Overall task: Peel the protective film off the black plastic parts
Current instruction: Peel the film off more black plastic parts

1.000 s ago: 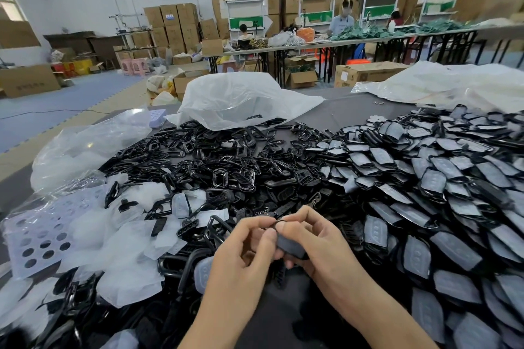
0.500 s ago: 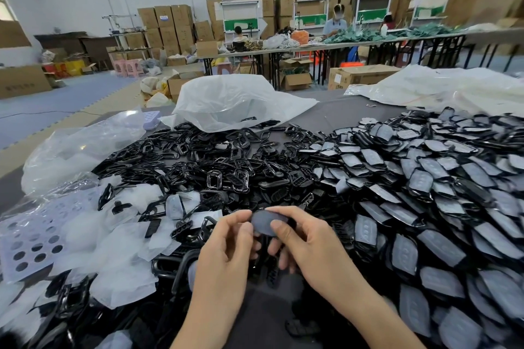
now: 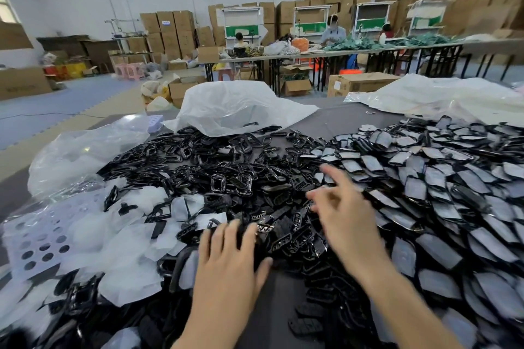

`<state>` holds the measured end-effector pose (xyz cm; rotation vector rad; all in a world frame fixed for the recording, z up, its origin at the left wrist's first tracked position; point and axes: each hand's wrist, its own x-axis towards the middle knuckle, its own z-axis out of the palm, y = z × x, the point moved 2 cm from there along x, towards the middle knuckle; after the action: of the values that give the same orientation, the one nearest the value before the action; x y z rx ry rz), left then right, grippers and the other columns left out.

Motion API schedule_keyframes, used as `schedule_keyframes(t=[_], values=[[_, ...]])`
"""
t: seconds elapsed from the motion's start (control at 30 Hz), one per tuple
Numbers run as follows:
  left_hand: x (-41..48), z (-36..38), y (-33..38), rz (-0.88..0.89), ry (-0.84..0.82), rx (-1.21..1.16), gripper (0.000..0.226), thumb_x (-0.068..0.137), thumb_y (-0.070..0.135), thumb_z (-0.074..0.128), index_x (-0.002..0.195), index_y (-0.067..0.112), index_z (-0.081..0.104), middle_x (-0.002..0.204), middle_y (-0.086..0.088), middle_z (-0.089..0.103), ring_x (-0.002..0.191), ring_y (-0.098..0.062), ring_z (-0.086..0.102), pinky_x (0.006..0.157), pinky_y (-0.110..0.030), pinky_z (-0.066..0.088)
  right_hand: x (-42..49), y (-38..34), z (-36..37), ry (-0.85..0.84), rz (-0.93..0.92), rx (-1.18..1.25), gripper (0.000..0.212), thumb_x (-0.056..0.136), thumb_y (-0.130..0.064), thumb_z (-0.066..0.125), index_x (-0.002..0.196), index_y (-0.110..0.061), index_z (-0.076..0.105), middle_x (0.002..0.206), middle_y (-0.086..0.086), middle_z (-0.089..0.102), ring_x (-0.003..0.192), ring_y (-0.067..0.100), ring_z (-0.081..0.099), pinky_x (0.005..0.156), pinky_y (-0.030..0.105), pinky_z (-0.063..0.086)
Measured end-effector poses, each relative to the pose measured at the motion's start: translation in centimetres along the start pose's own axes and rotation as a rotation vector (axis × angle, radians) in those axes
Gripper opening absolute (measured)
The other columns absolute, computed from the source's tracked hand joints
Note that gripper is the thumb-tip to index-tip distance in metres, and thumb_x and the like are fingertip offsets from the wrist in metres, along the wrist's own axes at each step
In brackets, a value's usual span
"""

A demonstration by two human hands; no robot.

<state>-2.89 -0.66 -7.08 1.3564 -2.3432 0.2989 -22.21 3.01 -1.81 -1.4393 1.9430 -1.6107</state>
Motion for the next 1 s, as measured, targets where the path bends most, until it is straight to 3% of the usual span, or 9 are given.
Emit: schedule_keyframes(t=[0.07, 0.1, 0.2, 0.37, 0.5, 0.6, 0.73, 0.93, 1.0], values=[[0.3, -0.1, -1.3, -0.098, -0.013, 0.041, 0.065, 0.069, 0.049, 0.083, 0.122, 0.015, 0.068, 0.125, -0.014, 0.064, 0.117, -0.036, 0.060, 0.101, -0.055, 0.045, -1.9, 0.0, 3.1, -0.138, -0.188, -0.249, 0.050, 0.101, -0.028, 0.054, 0.149, -0.030, 0.043, 0.124, -0.005, 0.067, 0.096, 0.001, 0.063, 0.087, 0.022, 0.052], [0.4, 0.0, -1.8, -0.125, -0.014, 0.043, 0.064, 0.069, 0.049, 0.084, 0.121, 0.016, 0.068, 0.125, -0.013, 0.064, 0.116, -0.036, 0.060, 0.097, -0.053, 0.048, -2.6, 0.4, 4.4, -0.206, -0.243, -0.390, 0.054, 0.101, -0.034, 0.051, 0.153, -0.032, 0.037, 0.141, -0.006, 0.057, 0.121, 0.003, 0.053, 0.107, 0.025, 0.041], [0.4, 0.3, -2.1, -0.104, 0.009, 0.006, 0.051, 0.066, 0.043, 0.087, 0.109, 0.020, 0.071, 0.115, -0.006, 0.066, 0.106, -0.031, 0.062, 0.074, -0.044, 0.056, -3.8, 2.2, 7.1, -0.401, -0.244, -0.720, 0.060, 0.103, -0.052, 0.035, 0.158, -0.033, 0.020, 0.162, -0.004, 0.029, 0.148, 0.015, 0.024, 0.122, 0.033, 0.017], [0.5, 0.4, -1.8, -0.043, 0.132, -0.108, 0.035, 0.070, 0.032, 0.083, 0.100, 0.025, 0.067, 0.106, 0.005, 0.064, 0.097, -0.019, 0.060, 0.065, -0.031, 0.056, -4.0, 2.8, 7.0, -0.305, -0.302, -0.720, 0.039, 0.102, -0.047, 0.040, 0.137, -0.036, 0.049, 0.131, -0.012, 0.052, 0.121, 0.014, 0.050, 0.105, 0.030, 0.037], [0.6, -0.2, -1.5, -0.007, 0.203, -0.235, 0.032, 0.081, 0.028, 0.075, 0.109, 0.028, 0.061, 0.107, 0.012, 0.062, 0.097, -0.013, 0.056, 0.067, -0.024, 0.054, -4.4, 2.7, 6.9, -0.263, -0.313, -0.618, 0.044, 0.101, -0.047, 0.042, 0.143, -0.035, 0.045, 0.132, -0.015, 0.053, 0.123, 0.011, 0.050, 0.107, 0.028, 0.037], [0.6, -0.8, -1.3, -0.005, 0.206, -0.411, 0.029, 0.087, 0.029, 0.066, 0.115, 0.031, 0.057, 0.109, 0.018, 0.060, 0.100, -0.007, 0.054, 0.082, -0.018, 0.047, -4.3, 2.4, 6.7, -0.255, -0.284, -0.317, 0.047, 0.101, -0.043, 0.046, 0.148, -0.039, 0.040, 0.135, -0.024, 0.052, 0.129, -0.002, 0.044, 0.111, 0.018, 0.030], [0.6, -1.6, -1.4, -0.063, 0.180, -0.716, 0.026, 0.090, 0.043, 0.056, 0.116, 0.044, 0.053, 0.107, 0.028, 0.061, 0.100, 0.008, 0.059, 0.083, -0.006, 0.041, -4.1, 1.9, 6.1, -0.285, -0.077, 0.193, 0.025, 0.100, -0.040, 0.058, 0.125, -0.047, 0.059, 0.114, -0.025, 0.066, 0.106, -0.002, 0.063, 0.087, 0.010, 0.046], [0.2, -1.3, -1.0, -0.125, 0.176, -0.907, 0.030, 0.093, 0.054, 0.044, 0.123, 0.053, 0.045, 0.097, 0.025, 0.067, 0.080, 0.001, 0.066, 0.065, -0.010, 0.046, -3.7, 1.6, 4.9, -0.250, -0.024, 0.207, 0.013, 0.094, -0.052, 0.061, 0.103, -0.043, 0.063, 0.096, -0.019, 0.070, 0.080, 0.003, 0.064, 0.072, 0.012, 0.047], [0.4, -1.0, -1.4, -0.176, 0.206, -0.955, 0.027, 0.095, 0.049, 0.041, 0.122, 0.049, 0.047, 0.099, 0.022, 0.069, 0.080, -0.002, 0.069, 0.068, -0.016, 0.050, -3.7, 1.6, 4.8, -0.236, 0.017, 0.244, 0.005, 0.095, -0.046, 0.062, 0.098, -0.041, 0.062, 0.089, -0.016, 0.069, 0.072, 0.001, 0.061, 0.068, 0.013, 0.048]])
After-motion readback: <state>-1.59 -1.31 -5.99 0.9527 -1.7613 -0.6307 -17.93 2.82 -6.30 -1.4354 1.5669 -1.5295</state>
